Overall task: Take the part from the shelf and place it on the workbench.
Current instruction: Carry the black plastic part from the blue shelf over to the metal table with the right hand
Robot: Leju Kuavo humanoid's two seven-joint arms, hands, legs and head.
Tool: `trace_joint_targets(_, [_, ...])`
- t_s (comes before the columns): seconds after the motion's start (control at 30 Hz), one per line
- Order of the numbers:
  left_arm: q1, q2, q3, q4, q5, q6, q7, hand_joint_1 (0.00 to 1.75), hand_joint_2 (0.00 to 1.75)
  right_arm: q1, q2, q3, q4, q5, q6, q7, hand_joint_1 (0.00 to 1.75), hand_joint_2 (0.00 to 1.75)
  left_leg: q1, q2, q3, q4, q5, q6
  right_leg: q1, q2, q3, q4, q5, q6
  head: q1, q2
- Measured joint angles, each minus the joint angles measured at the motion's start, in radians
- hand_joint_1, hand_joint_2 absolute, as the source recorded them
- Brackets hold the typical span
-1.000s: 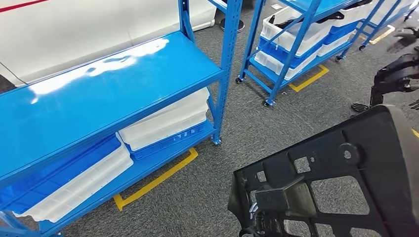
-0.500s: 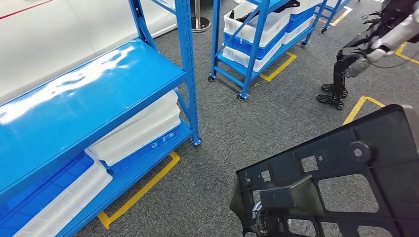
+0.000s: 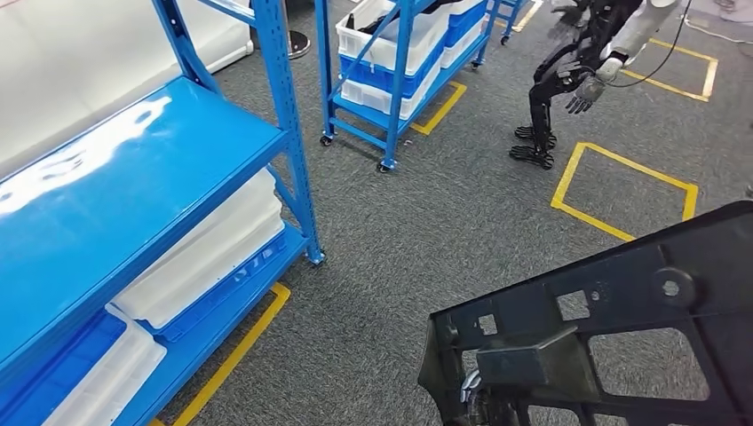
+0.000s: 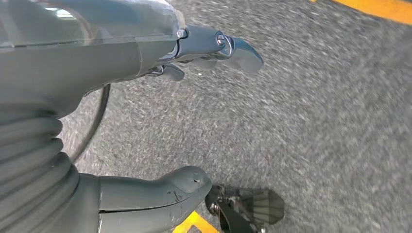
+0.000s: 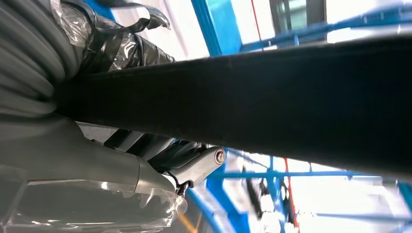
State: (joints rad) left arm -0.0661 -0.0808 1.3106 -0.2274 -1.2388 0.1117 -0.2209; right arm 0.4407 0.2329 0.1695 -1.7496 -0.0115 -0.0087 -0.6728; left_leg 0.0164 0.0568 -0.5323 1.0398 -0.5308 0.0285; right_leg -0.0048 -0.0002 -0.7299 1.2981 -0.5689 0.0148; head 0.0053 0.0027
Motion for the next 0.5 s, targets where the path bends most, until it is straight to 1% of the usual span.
trace_joint_targets(0.03, [-0.001, -0.004, 0.000, 0.000, -0.002, 0.002, -0.001, 0.00, 1.75, 0.008, 0.004, -0.007, -0.007, 0.000, 0.007, 0.000, 1.75, 1.75, -0.001, 0.012, 0.003, -0.001, -0.002, 0.000, 0.004, -0.009, 0.036, -0.066, 0.035, -0.008, 0.000, 0.000])
trace_joint_targets(0.07, [-0.003, -0.009, 0.000, 0.000, -0.004, 0.004, -0.001, 0.00, 1.75, 0.013, 0.009, -0.014, -0.015, -0.001, 0.014, 0.000, 1.75, 1.75, -0.003, 0.022, 0.007, -0.002, -0.005, -0.001, 0.011, -0.030, 0.075, -0.139, 0.061, -0.018, 0.000, 0.000])
trace_joint_targets(0.1, [-0.003, -0.014, -0.001, 0.000, -0.006, 0.006, -0.001, 0.00, 1.75, 0.018, 0.015, -0.021, -0.023, -0.001, 0.022, 0.001, 1.75, 1.75, -0.005, 0.032, 0.012, -0.004, -0.007, -0.004, 0.018, -0.050, 0.106, -0.199, 0.079, -0.028, 0.000, 0.000])
trace_joint_targets(0.13, [-0.004, -0.018, -0.001, 0.000, -0.008, 0.008, -0.001, 0.00, 1.75, 0.021, 0.021, -0.028, -0.031, -0.001, 0.028, 0.001, 1.75, 1.75, -0.005, 0.042, 0.015, -0.007, -0.009, -0.007, 0.025, -0.064, 0.125, -0.236, 0.085, -0.038, 0.000, 0.000])
trace_joint_targets(0.17, [-0.004, -0.021, -0.001, 0.000, -0.008, 0.009, -0.001, 0.00, 1.75, 0.025, 0.027, -0.035, -0.038, -0.001, 0.034, 0.001, 1.75, 1.75, -0.005, 0.052, 0.019, -0.011, -0.010, -0.011, 0.030, -0.070, 0.130, -0.249, 0.083, -0.044, 0.000, 0.000])
trace_joint_targets(0.2, [-0.005, -0.024, -0.001, 0.000, -0.010, 0.010, -0.002, 0.00, 1.75, 0.029, 0.033, -0.041, -0.044, -0.001, 0.037, 0.001, 1.75, 1.75, -0.005, 0.062, 0.024, -0.016, -0.010, -0.015, 0.031, -0.061, 0.130, -0.253, 0.086, -0.048, 0.000, 0.000])
trace_joint_targets(0.23, [-0.007, -0.027, -0.001, 0.000, -0.011, 0.010, -0.002, 0.00, 1.75, 0.034, 0.038, -0.048, -0.051, -0.001, 0.041, 0.001, 1.75, 1.75, -0.006, 0.071, 0.029, -0.021, -0.012, -0.020, 0.028, -0.047, 0.135, -0.264, 0.091, -0.052, 0.000, 0.000])
trace_joint_targets(0.27, [-0.009, -0.029, -0.002, 0.000, -0.013, 0.010, -0.003, 0.00, 1.75, 0.040, 0.044, -0.054, -0.057, -0.001, 0.043, 0.002, 1.75, 1.75, -0.007, 0.063, 0.034, -0.021, -0.017, -0.024, 0.024, -0.036, 0.144, -0.279, 0.097, -0.054, 0.000, 0.000])
trace_joint_targets(0.3, [-0.010, -0.031, -0.003, 0.000, -0.014, 0.010, -0.005, 0.00, 1.75, 0.045, 0.049, -0.060, -0.062, 0.000, 0.046, 0.002, 1.75, 1.75, -0.007, 0.043, 0.031, -0.005, -0.031, -0.026, 0.019, -0.025, 0.155, -0.296, 0.104, -0.057, -0.001, 0.000])
trace_joint_targets(0.33, [-0.010, -0.031, -0.004, 0.000, -0.016, 0.010, -0.007, 0.00, 1.75, 0.047, 0.054, -0.066, -0.066, 0.000, 0.049, 0.003, 1.75, 1.75, -0.006, 0.014, 0.017, 0.033, -0.054, -0.028, 0.014, -0.014, 0.165, -0.310, 0.111, -0.059, -0.001, 0.000])
trace_joint_targets(0.37, [-0.010, -0.031, -0.005, 0.000, -0.017, 0.009, -0.008, 0.00, 1.75, 0.048, 0.059, -0.071, -0.068, 0.000, 0.053, 0.003, 1.75, 1.75, -0.004, -0.019, -0.009, 0.091, -0.082, -0.029, 0.013, -0.003, 0.169, -0.315, 0.113, -0.061, -0.001, 0.000])
trace_joint_targets(0.4, [-0.008, -0.031, -0.006, 0.000, -0.018, 0.009, -0.009, 0.00, 1.75, 0.049, 0.062, -0.075, -0.070, 0.000, 0.057, 0.004, 1.75, 1.75, -0.003, -0.038, -0.044, 0.158, -0.110, -0.031, 0.012, 0.010, 0.170, -0.315, 0.114, -0.063, -0.001, 0.000])
trace_joint_targets(0.43, [-0.006, -0.032, -0.006, 0.000, -0.018, 0.008, -0.010, 0.00, 1.75, 0.050, 0.066, -0.080, -0.070, 0.001, 0.062, 0.004, 1.75, 1.75, -0.003, -0.047, -0.075, 0.212, -0.125, -0.033, 0.012, 0.026, 0.169, -0.311, 0.112, -0.063, -0.001, 0.000])
trace_joint_targets(0.47, [-0.004, -0.032, -0.007, 0.000, -0.020, 0.008, -0.011, 0.00, 1.75, 0.051, 0.069, -0.085, -0.071, 0.002, 0.067, 0.004, 1.75, 1.75, -0.002, -0.049, -0.094, 0.238, -0.122, -0.036, 0.011, 0.041, 0.169, -0.306, 0.109, -0.061, -0.001, 0.000])
trace_joint_targets(0.5, [-0.002, -0.032, -0.007, 0.000, -0.020, 0.008, -0.012, 0.00, 1.75, 0.053, 0.073, -0.090, -0.072, 0.002, 0.072, 0.004, 1.75, 1.75, -0.001, -0.051, -0.097, 0.228, -0.099, -0.039, 0.010, 0.057, 0.168, -0.300, 0.105, -0.058, -0.001, 0.000])
